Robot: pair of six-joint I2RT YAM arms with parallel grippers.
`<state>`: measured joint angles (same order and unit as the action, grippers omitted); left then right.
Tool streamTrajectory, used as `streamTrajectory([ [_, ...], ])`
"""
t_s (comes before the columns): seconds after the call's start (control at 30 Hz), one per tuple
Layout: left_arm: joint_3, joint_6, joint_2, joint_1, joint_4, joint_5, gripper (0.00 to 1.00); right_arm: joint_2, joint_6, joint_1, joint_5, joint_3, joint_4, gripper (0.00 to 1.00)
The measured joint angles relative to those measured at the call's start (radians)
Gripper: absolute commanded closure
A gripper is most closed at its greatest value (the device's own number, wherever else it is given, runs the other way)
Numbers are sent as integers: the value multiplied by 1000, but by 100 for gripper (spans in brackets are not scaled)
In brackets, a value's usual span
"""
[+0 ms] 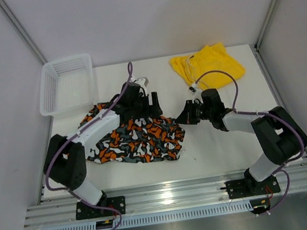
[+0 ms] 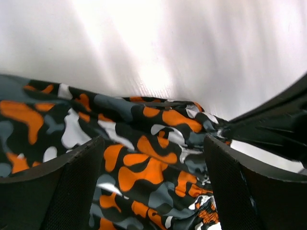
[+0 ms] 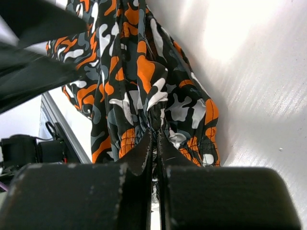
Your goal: Fold and stack the shorts
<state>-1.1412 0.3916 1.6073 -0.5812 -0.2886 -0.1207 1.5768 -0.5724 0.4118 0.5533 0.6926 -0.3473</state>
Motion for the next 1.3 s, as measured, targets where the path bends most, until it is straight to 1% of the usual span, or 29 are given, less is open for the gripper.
streamTrajectory([
  [0.13, -94, -1, 121, 16, -32, -76, 13, -27, 32, 16, -9, -8, -5, 100],
  [0.23, -150, 1, 172, 16, -60, -109, 13, -53, 75, 56, -45, -8, 0, 100],
  [0.5, -181, 24, 184, 13, -138, -140, 13, -119, 213, 204, -225, -2, 50, 100],
  [0.63, -190, 32, 183, 9, -188, -134, 13, -119, 255, 245, -314, -2, 74, 100],
  [0.7, -190, 47, 181, 7, -211, -125, 16, -128, 275, 264, -370, -2, 93, 100],
  [0.83, -190, 88, 166, 2, -255, -115, 17, -178, 313, 322, -506, -2, 107, 100],
  [0.93, -198, 133, 148, -13, -287, -97, 16, -218, 332, 357, -575, -4, 103, 100],
  [1.1, -280, 219, 148, -50, -364, -40, 15, -233, 350, 369, -643, -8, 102, 100],
  [1.3, -418, 318, 150, -101, -456, 23, 14, -244, 376, 406, -717, -25, 94, 100],
])
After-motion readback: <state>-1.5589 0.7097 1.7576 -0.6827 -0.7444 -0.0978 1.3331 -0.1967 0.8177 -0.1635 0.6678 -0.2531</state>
